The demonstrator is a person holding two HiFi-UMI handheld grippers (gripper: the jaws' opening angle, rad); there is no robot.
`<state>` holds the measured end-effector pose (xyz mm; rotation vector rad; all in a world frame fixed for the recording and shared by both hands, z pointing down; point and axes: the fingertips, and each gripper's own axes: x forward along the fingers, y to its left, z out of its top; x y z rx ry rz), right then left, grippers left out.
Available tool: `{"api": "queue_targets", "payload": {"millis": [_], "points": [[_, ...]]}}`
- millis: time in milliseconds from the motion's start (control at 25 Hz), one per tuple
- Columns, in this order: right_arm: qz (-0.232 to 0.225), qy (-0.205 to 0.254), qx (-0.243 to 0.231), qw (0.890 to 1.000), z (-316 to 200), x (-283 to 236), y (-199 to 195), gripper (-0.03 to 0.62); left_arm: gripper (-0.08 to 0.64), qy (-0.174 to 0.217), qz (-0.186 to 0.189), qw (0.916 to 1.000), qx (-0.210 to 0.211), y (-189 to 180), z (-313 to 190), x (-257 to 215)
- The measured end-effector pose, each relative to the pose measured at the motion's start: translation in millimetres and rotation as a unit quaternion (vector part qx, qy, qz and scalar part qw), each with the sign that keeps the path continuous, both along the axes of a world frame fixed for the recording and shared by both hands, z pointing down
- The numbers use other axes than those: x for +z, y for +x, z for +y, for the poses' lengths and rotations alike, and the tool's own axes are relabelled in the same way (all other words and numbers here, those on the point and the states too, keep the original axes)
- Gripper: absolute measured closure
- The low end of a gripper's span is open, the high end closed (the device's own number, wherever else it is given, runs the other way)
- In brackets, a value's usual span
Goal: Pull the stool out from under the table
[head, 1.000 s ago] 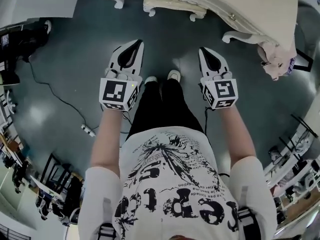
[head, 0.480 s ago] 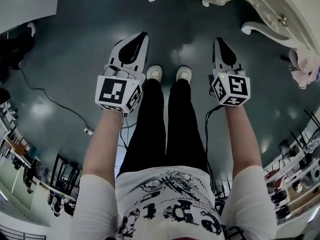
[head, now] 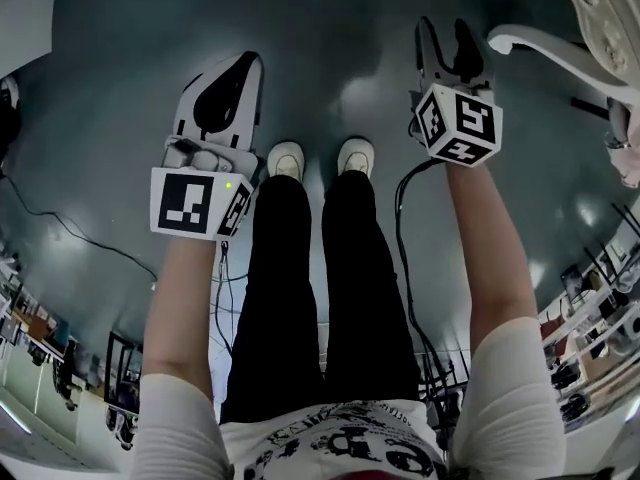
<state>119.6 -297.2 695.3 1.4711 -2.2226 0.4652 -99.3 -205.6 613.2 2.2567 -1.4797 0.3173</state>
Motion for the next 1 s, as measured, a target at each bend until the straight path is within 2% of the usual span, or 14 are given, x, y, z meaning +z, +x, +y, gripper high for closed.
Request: {"api": "queue_targets", "payload": {"millis": [120,280,480,680,1000], "points": [[0.019,0.011,0.010,1.000,-25.0,22.1,3.4,0.330,0.539,0.009,0.010,0.9999,-0.002,6.7,-7.6,21.9],[0.058,0.022,0.033,0.998,-58.7,49.0,8.4,0.299,0.539,0.024,0.010,0.9997,-0.002,15.4,-23.5,41.4],[0.099,0.032,0.043,0.994,-92.8,71.2,26.5,0.291,0.539,0.031,0.011,0.9994,-0.005,22.2,-37.7,52.8],[0.104,0.009,0.011,0.995,-116.5,97.5,26.1,0.291,0.539,0.027,0.006,0.9996,0.006,21.1,-42.6,67.2],[0.092,0.012,0.005,0.996,-145.5,107.0,15.4,0.302,0.538,0.035,-0.014,0.9993,0.007,16.3,-53.1,82.6]]}}
